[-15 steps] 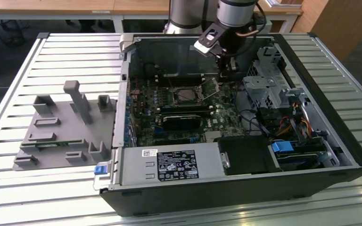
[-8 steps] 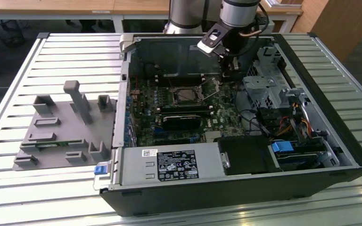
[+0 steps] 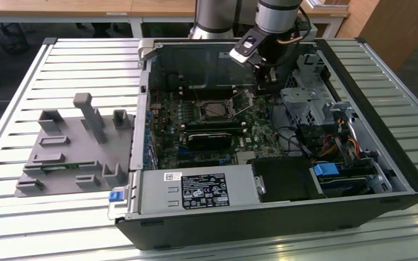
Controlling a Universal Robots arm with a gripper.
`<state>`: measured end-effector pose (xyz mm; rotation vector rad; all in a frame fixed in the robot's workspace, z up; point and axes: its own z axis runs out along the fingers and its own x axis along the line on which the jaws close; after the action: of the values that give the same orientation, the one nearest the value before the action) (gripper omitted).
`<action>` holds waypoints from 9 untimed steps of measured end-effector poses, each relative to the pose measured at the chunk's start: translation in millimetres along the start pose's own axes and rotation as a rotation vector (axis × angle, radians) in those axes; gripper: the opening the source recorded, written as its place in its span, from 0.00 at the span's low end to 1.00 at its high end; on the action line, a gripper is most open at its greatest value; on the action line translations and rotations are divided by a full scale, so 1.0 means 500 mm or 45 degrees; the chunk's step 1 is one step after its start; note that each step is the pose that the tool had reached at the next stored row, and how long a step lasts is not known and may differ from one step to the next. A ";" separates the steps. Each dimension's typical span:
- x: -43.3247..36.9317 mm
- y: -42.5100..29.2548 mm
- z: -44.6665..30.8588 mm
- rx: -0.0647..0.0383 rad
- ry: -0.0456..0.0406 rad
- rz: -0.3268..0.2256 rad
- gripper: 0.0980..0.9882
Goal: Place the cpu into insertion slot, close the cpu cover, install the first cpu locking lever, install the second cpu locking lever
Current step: 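Close the cpu cover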
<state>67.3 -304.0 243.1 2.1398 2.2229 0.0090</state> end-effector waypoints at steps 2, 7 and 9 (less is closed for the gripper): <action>0.000 0.001 0.004 0.001 0.000 0.000 0.01; 0.001 0.002 0.011 0.002 0.000 0.000 0.01; 0.001 -0.001 0.011 0.002 0.000 0.000 0.01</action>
<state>67.2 -303.7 237.5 2.1405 2.2240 0.0070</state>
